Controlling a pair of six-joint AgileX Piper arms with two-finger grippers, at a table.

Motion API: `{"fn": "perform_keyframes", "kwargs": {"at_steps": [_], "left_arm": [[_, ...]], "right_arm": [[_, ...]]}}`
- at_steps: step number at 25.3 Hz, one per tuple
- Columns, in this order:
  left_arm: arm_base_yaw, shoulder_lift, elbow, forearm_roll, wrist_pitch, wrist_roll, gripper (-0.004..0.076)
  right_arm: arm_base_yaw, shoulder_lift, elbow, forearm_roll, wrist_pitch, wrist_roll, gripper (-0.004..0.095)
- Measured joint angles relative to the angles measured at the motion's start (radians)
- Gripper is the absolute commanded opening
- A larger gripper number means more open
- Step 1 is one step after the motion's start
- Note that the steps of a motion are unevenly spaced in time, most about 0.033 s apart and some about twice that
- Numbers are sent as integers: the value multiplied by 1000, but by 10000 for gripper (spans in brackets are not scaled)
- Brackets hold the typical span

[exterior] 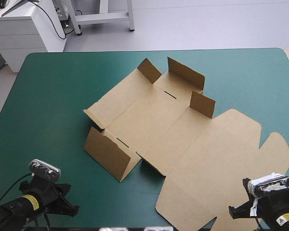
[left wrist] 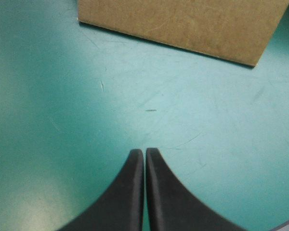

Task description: Fold the box

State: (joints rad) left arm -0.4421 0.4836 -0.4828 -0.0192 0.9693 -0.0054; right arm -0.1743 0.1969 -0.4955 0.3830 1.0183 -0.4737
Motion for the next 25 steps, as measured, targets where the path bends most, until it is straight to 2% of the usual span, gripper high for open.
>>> {"fn": "perform_keyframes", "kwargs": {"at_steps": [12, 17, 25], "left_arm": [[0, 0, 0, 0, 0, 0, -8], [0, 0, 0, 0, 0, 0, -8], [0, 0, 0, 0, 1, 0, -8]], "right_arm": [[0, 0, -5, 3, -1, 0, -21], [0, 4, -76, 3, -1, 4, -21], [0, 337, -405, 4, 1, 9, -19]]}}
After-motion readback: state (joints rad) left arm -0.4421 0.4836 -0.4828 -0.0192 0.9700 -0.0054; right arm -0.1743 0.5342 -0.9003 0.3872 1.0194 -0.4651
